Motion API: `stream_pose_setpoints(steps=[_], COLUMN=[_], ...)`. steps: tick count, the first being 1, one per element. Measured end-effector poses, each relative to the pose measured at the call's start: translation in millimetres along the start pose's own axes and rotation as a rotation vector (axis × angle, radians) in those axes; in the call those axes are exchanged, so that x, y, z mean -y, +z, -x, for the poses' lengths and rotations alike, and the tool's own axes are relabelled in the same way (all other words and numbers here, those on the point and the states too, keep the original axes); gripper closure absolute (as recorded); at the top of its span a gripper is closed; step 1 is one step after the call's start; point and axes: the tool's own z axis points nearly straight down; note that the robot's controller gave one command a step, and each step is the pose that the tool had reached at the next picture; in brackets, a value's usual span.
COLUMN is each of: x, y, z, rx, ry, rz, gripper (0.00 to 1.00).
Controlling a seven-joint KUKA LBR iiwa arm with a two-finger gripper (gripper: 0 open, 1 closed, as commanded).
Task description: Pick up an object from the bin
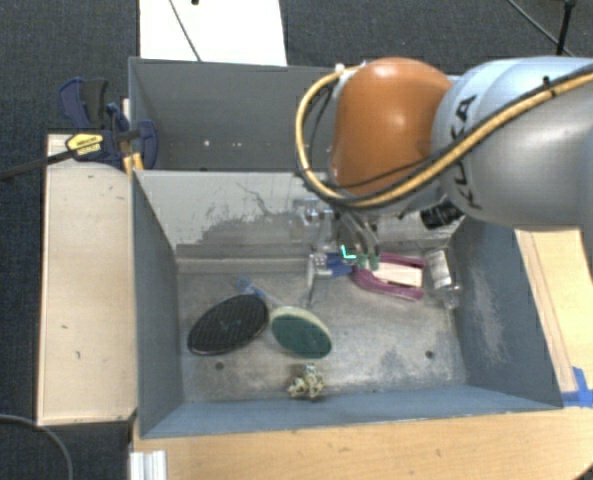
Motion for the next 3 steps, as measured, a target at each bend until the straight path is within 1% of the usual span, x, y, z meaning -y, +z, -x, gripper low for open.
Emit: stream_pose_setpoints(steps=[1, 2, 3], x=[5.1, 5.9, 28.4], y=[128.8, 125.1, -17.6], z=[-47.0, -44.0, -20.0], rx=[-0.003, 0.005, 0.016], ry=[0.093, 0.098, 0.046], rz=[0.001, 0.001, 0.001], gripper=[0.00, 1.00, 1.00])
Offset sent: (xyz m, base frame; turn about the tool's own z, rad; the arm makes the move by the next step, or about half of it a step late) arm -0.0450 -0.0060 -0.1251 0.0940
